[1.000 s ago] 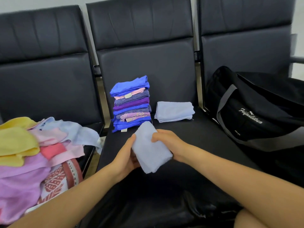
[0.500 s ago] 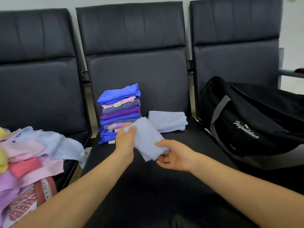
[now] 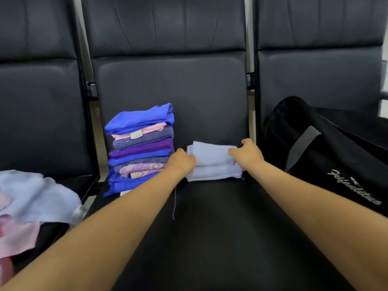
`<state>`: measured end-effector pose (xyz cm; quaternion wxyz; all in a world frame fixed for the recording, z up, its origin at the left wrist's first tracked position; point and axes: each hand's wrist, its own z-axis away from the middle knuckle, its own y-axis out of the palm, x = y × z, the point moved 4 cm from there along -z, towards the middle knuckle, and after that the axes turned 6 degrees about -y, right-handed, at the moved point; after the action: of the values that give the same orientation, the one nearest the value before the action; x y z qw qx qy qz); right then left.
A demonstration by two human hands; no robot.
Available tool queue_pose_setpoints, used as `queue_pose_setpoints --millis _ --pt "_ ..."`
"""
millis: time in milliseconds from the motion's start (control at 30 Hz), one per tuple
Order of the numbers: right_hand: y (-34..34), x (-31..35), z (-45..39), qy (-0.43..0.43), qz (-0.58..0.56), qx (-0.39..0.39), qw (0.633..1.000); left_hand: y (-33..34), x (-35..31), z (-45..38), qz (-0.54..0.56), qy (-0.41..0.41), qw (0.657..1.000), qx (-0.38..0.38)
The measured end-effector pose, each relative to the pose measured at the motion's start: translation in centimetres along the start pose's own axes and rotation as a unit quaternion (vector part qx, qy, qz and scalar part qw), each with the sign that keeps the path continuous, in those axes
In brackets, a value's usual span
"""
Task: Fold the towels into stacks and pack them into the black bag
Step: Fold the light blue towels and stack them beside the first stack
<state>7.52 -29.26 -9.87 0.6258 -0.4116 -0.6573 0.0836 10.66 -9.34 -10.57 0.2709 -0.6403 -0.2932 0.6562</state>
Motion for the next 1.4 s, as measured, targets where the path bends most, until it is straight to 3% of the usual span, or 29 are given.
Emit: queue_pose_setpoints --millis 133,200,333,433,600,767,900,1000,1133,1200,1267,1333,1400 --pt "-0.6 1.8 5.7 -0.184 0.037 -0.140 0.972 -2.1 1.6 5.7 0.025 0.089 0.996 -0.016" --pt "0.6 2.9 9.3 -0.243 -0.001 -0.077 0.967 -4.6 3.7 9.0 0.019 0.127 0.991 -0.019" --pt "5.0 6.9 15.0 -0.266 -0.052 0.079 0.959 -11.4 9.6 13.7 -0.011 0.135 0.990 -0.045" --pt "8.5 11.9 18.3 -0.247 -0.102 0.164 0.950 -17.9 14.1 16.2 -0.027 0.104 0.990 -0.095" --pt "15.2 17.7 22.2 -0.255 -0.083 0.304 0.914 -27.5 21.1 19.2 -0.114 0.066 0.973 -0.190" --pt "20.9 25.1 26.7 -0.282 -0.110 0.330 0.894 -35.0 29.6 21.7 -0.200 -0.041 0.926 -0.318" --pt "24.1 32.2 29.8 -0.317 -0.154 0.334 0.874 -37.7 35.6 21.8 -0.074 -0.180 0.921 -0.336" --pt "27.0 36.6 30.1 -0.315 -0.162 0.313 0.881 -38.0 37.8 21.8 0.031 -0.225 0.918 -0.326" --pt "30.0 37.5 27.1 -0.276 -0.134 0.236 0.922 -37.5 37.3 21.4 0.057 -0.161 0.907 -0.385" --pt "31.1 36.5 25.4 -0.251 -0.102 0.235 0.933 -37.3 37.1 20.3 0.053 -0.124 0.908 -0.397" --pt "31.9 35.3 23.5 -0.237 -0.048 0.218 0.945 -36.8 37.0 19.1 0.020 -0.131 0.916 -0.379" --pt "32.1 34.1 21.7 -0.207 -0.019 0.193 0.959 -36.3 36.5 18.3 -0.077 -0.126 0.903 -0.404" --pt "32.5 32.9 20.3 -0.142 -0.038 0.243 0.959 -35.7 34.6 17.8 -0.175 -0.029 0.883 -0.434"
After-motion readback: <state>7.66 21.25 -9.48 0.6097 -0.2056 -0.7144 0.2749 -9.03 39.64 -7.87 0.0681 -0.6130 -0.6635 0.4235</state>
